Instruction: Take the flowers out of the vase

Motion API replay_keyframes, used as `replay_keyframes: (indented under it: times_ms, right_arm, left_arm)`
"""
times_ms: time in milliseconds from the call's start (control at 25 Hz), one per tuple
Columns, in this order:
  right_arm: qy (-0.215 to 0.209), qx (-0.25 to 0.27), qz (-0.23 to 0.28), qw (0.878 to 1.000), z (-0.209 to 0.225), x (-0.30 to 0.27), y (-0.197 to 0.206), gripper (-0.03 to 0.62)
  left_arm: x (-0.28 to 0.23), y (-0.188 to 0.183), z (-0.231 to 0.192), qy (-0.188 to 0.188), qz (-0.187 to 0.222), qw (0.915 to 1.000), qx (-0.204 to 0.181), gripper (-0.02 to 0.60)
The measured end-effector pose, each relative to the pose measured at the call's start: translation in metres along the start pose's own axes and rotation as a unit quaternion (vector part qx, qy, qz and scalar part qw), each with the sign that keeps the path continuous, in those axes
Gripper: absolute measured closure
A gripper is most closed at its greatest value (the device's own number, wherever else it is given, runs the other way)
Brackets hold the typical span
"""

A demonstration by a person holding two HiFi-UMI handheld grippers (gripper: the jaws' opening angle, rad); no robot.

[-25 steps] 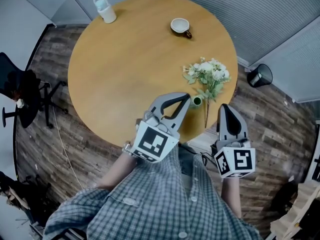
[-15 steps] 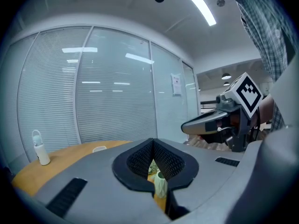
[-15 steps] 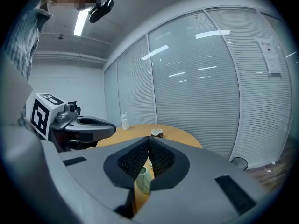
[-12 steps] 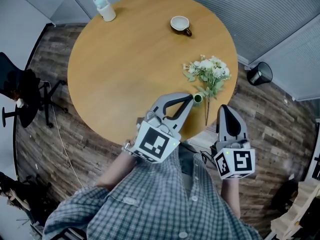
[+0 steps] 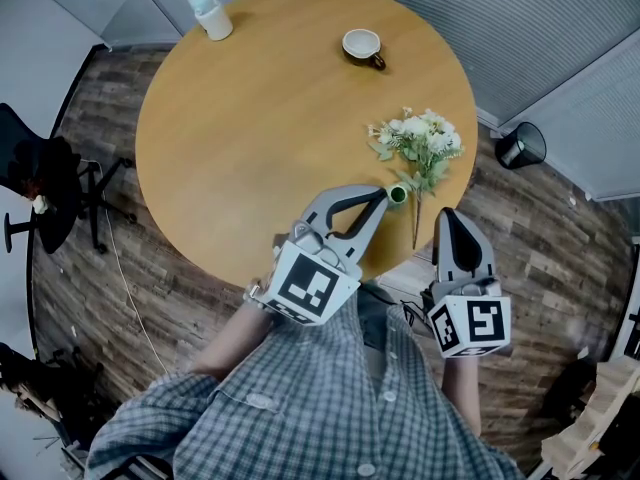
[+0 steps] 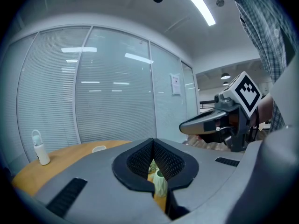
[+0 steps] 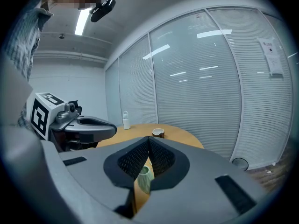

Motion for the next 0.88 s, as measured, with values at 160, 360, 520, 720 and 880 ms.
replay_keyframes:
  times_ms: [160, 360, 520, 720, 880]
  right_arm:
    - [-0.002, 0.001, -0.001, 1.0, -0.0008, -0.0001, 0.0001, 0.584]
    - [-0.002, 0.001, -0.002, 1.0, -0.0015, -0.0022, -0.0002, 0.584]
    - [-0.003, 0.002, -0.004, 1.0, -0.0023, -0.004, 0.0009, 0.584]
    - [-0.005, 0.004, -0.007, 1.0, -0.0031, -0.0055, 0.0014, 0.584]
    - [-0.007, 0.005, -0.009, 1.0, -0.0042, -0.0065, 0.0014, 0.584]
  left_arm:
    - [0.0007, -0.0001, -0.0003, -0.002, -0.003, 1.0, -0.002, 0.572]
    - [0.0011, 0.0008, -0.0017, -0.002, -0.001, 1.0, 0.0, 0.573]
    - [0.0022, 0.0021, -0.004, -0.006, -0.006, 1.0, -0.004, 0.573]
    - [0.0032, 0.0024, -0.0066, -0.009, -0.006, 0.9999, -0.003, 0.572]
    - [0.0032, 0.0029, -0.0072, -0.008, -0.005, 1.0, -0.002, 0.573]
Point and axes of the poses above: the fingertips, and each gripper's own axes: x backward along the fingers, z to its right, y out of its underside, the point moved 6 cm from there along x, backward along the fingers, and after that the axes turned 10 degrees about y, right-handed, at the moved point
